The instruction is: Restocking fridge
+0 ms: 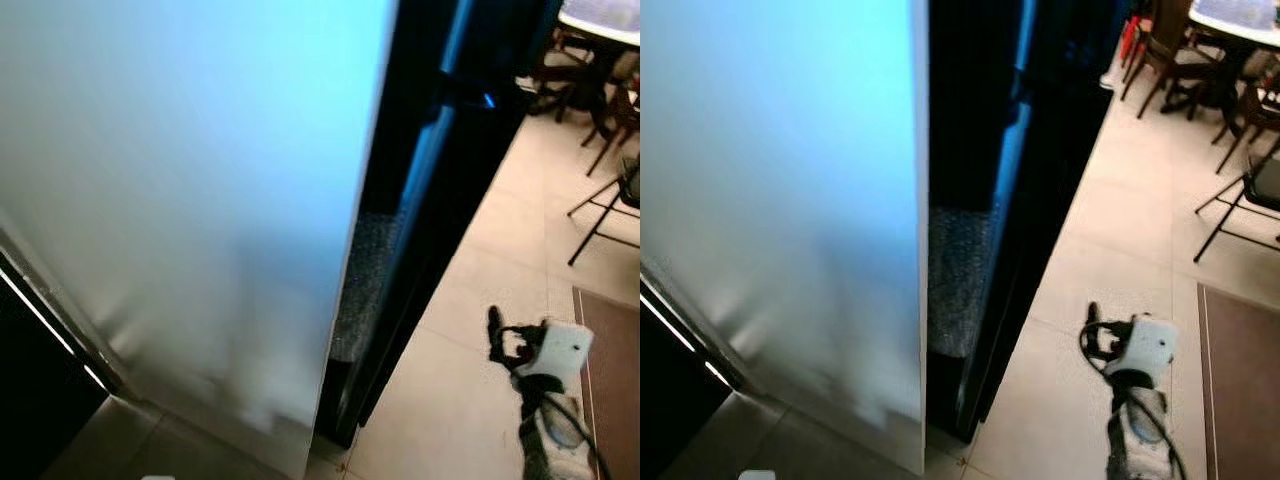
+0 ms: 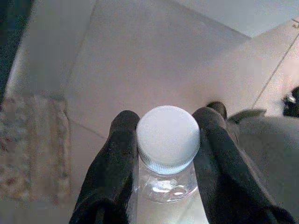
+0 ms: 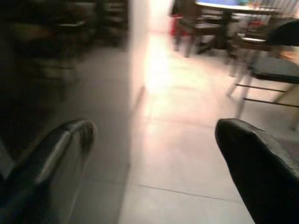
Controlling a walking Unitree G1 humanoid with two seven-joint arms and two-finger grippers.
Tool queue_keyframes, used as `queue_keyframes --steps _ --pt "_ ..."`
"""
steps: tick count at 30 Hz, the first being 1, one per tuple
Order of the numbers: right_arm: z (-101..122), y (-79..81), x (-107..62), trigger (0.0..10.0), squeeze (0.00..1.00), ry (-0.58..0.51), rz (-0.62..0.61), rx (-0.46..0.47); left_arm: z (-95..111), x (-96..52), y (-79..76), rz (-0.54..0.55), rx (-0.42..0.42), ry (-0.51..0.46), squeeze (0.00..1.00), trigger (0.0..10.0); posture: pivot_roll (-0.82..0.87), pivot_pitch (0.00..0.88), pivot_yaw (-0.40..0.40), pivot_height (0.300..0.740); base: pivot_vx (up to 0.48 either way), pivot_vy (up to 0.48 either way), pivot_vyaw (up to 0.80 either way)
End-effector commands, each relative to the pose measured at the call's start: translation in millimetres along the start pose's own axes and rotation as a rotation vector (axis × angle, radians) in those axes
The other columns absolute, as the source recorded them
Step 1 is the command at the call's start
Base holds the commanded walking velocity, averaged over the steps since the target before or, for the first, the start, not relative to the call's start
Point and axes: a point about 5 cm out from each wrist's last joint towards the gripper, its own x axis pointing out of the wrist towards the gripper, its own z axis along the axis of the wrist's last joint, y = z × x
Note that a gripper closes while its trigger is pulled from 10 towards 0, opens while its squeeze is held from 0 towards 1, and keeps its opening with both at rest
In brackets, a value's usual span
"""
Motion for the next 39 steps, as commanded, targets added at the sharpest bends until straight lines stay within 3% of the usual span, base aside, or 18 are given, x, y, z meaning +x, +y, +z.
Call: queue_keyframes --steps 1,4,5,7,13,15,17,22,23,29,32,33,34,39 --pt "-4.6 10.1 -10.6 10.0 0.0 0.031 0.042 0.027 -5.1 -0.6 -1.2 0.001 0.001 0.023 0.0 10.0 0.07 0.0 -0.059 0.74 0.0 0.0 0.0" --pt "3.8 19.2 -12.7 10.0 0.0 0.01 0.082 0.016 -5.8 -0.8 -1.1 0.001 0.001 0.024 0.0 10.0 0.07 0.0 -0.064 0.74 0.0 0.0 0.0" --pt "10.0 34.9 -19.8 10.0 0.0 0.05 0.13 0.028 -7.1 -1.0 -0.6 0.004 0.001 0.028 0.0 10.0 0.07 0.0 -0.072 0.74 0.0 0.0 0.0" --pt "15.6 50.2 -28.3 10.0 0.0 0.083 0.165 0.05 -8.4 -1.3 -0.1 0.006 -0.001 0.031 0.0 10.0 0.07 0.0 -0.076 0.74 0.0 0.0 0.0" --pt "25.1 78.5 -46.3 10.0 0.0 0.169 0.243 0.072 -11.6 -2.0 1.2 0.01 -0.004 0.038 0.0 10.0 0.07 0.0 -0.085 0.74 0.0 0.0 0.0" --pt "26.7 89.4 -50.1 10.0 0.0 0.224 0.33 0.034 -12.4 -2.2 1.2 0.009 -0.002 0.04 0.0 10.0 0.07 0.0 -0.086 0.74 0.0 0.0 0.0" --pt "32.4 91.9 -49.9 10.0 0.0 0.211 0.349 -0.028 -12.7 -2.2 1.1 0.009 -0.001 0.041 0.0 10.0 0.06 0.0 -0.086 0.74 0.0 0.0 0.0" --pt "44.3 100.6 -34.9 10.0 0.0 0.197 0.302 -0.03 -11.8 -2.0 -0.4 0.007 0.003 0.04 0.0 10.0 0.07 0.0 -0.086 0.74 0.0 0.0 0.0" --pt "44.2 106.7 -32.4 10.0 1.0 0.205 0.331 -0.023 -11.1 -1.8 -1.1 0.006 0.003 0.038 0.0 10.0 0.08 0.0 -0.09 0.74 0.0 0.0 0.0" --pt "48.0 127.8 -30.9 10.0 1.0 0.204 0.411 -0.01 -12.0 -2.0 -1.4 0.005 0.004 0.039 0.0 10.0 0.08 0.0 -0.088 0.74 0.0 0.0 0.0" --pt "49.0 129.8 -25.7 10.0 0.98 0.184 0.393 -0.059 -14.8 -2.6 -2.3 0.001 0.01 0.049 0.0 10.0 0.08 0.0 -0.085 0.74 0.0 0.0 0.0" --pt "52.1 129.5 -22.3 10.0 0.35 0.157 0.373 -0.093 -15.3 -2.7 -2.6 -0.001 0.01 0.05 0.0 10.0 0.08 0.0 -0.085 0.74 0.0 0.0 0.0" --pt "54.0 129.5 -20.9 10.0 0.0 0.147 0.367 -0.098 -15.4 -2.7 -2.8 -0.001 0.01 0.05 0.0 10.0 0.07 0.0 -0.084 0.74 0.0 0.0 0.0" --pt "61.6 118.1 -12.2 10.0 0.0 0.119 0.271 -0.088 -15.7 -2.7 -3.8 -0.004 0.011 0.053 0.0 10.0 0.08 0.0 -0.087 0.74 0.0 0.0 0.0"
